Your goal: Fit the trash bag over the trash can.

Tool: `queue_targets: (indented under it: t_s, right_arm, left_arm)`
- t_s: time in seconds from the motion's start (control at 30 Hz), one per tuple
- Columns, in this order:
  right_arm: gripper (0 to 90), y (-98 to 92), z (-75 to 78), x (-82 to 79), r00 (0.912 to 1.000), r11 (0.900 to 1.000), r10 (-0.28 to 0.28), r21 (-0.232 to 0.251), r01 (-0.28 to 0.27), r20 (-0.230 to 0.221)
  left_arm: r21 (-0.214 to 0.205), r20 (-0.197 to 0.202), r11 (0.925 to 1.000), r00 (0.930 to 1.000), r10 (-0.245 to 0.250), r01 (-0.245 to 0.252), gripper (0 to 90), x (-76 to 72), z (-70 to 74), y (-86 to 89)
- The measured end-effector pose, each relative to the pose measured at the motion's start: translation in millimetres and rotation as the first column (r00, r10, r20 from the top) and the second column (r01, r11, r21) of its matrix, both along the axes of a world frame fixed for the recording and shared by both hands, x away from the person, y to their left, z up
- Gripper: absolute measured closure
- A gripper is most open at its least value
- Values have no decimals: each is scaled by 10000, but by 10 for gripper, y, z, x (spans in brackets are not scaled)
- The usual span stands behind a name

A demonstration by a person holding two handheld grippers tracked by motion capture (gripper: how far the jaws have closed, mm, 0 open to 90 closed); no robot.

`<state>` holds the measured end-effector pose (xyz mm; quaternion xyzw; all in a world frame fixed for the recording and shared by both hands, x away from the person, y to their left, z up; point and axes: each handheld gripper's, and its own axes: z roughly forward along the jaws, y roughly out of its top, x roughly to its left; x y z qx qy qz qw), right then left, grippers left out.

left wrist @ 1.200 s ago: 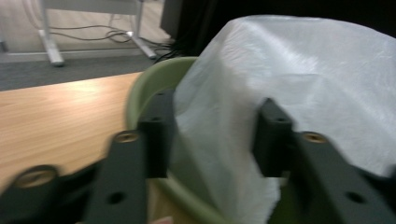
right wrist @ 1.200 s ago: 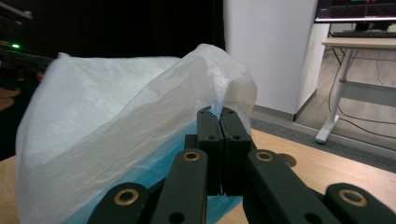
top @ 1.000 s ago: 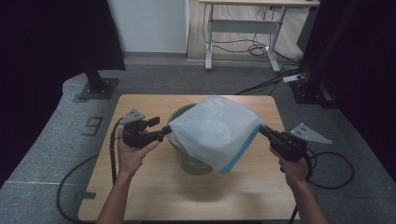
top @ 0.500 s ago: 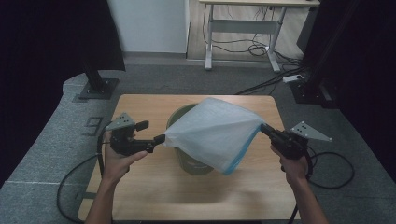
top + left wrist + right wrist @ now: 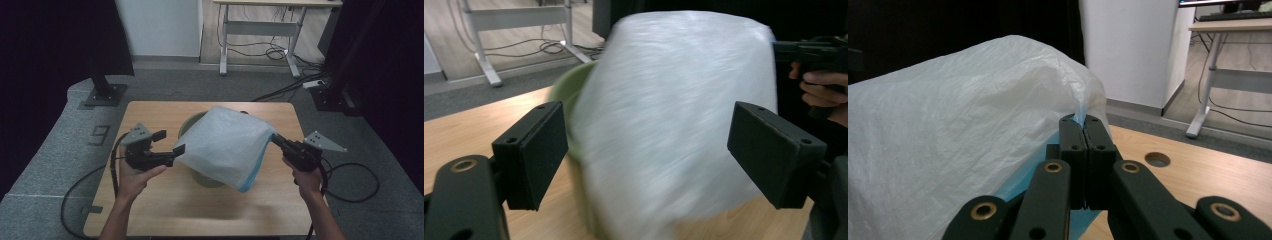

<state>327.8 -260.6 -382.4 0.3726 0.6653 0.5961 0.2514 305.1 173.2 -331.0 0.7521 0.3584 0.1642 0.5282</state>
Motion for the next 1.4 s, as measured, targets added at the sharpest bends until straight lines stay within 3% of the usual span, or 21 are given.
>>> queue_targets:
  t_s: [0.2, 0.43, 0.8, 1.1, 1.4]
  right_arm:
    - [875, 145, 11, -12, 9997, 9997, 226, -98, -225, 64]
    - [875, 232, -34, -14, 9992, 9991, 404, -121, -404, 6]
    - [875, 318, -62, -61, 9981, 9981, 608, -76, -608, 0]
    - [875, 422, -57, -102, 9965, 9964, 822, -211, -819, 120]
    - [875, 491, -56, -123, 9950, 9949, 996, -174, -994, 120]
  left_arm:
    - [189, -27, 9991, 9993, -379, 380, 179, -12, 5, -315]
    - [512, -423, 9964, 9970, -647, 669, 145, 83, -134, -656]
    - [856, -708, 9915, 9933, -917, 976, 141, 136, -258, -1006]
    - [844, -728, 9911, 9926, -967, 1028, 138, 132, -277, -1164]
    - [851, -869, 9951, 9953, -430, 504, 185, 203, -329, -1224]
